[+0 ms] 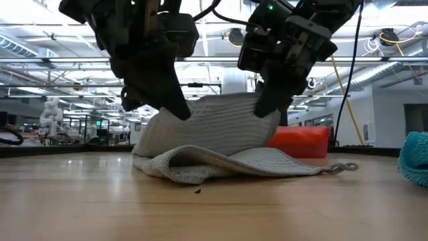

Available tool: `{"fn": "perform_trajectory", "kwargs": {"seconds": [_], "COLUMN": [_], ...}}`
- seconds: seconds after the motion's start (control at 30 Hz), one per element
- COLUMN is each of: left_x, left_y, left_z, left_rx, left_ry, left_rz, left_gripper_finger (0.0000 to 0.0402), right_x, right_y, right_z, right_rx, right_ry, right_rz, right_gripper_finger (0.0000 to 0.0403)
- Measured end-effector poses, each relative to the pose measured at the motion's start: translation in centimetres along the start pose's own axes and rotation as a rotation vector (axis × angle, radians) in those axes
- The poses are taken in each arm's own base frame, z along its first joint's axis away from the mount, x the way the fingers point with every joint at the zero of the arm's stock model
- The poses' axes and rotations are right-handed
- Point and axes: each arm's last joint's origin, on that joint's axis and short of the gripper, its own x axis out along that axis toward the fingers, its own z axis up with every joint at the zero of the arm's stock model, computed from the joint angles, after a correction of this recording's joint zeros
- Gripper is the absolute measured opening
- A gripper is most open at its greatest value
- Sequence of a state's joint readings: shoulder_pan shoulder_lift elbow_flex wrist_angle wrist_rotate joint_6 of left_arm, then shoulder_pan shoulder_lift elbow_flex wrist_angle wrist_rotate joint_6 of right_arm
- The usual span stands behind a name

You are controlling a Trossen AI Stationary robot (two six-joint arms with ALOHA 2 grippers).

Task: Fold microfiber towels
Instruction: Fold the gray microfiber cloth

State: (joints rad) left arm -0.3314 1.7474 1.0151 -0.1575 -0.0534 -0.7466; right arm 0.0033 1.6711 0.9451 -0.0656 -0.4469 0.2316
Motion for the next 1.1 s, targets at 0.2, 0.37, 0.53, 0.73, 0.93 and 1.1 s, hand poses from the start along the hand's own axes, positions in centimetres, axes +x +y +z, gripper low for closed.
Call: {"fn": "perform_trajectory", "kwargs": {"seconds": [0.2, 0.37, 0.53, 0.73, 0.93, 1.1], "left_x": [0.0, 0.2, 0.9, 1.3, 1.4, 1.3], "left_y": [-0.5, -0.8, -1.0, -1.1, -1.3, -1.8], "left_z": [-0.4, -0.3, -0.3, -0.6, -1.0, -1.2], "left_rx": [0.011, 0.019, 0.017, -0.016, -0.022, -0.034], "left_ry": [-0.002, -0.02, -0.034, -0.015, 0.014, 0.053], "left_rz": [-0.012, -0.038, -0.066, -0.08, -0.097, -0.158], "left_gripper_finger": [0.001, 0.001, 0.0042, 0.0052, 0.0053, 0.007], "right_x": [0.4, 0.7, 0.8, 1.1, 1.4, 1.4], "right_y": [0.8, 1.4, 1.7, 1.7, 1.8, 1.9], "right_z": [-0.3, -0.6, -0.8, -1.7, -2.6, -2.7], "right_rx": [-0.066, -0.1, -0.122, -0.107, -0.076, -0.054], "right_ry": [0.02, 0.038, 0.044, 0.074, 0.075, 0.09], "right_rz": [-0.011, -0.005, 0.003, 0.012, 0.109, 0.15], "right_gripper_finger": [0.0006, 0.0006, 0.0016, 0.0062, 0.012, 0.0149]}}
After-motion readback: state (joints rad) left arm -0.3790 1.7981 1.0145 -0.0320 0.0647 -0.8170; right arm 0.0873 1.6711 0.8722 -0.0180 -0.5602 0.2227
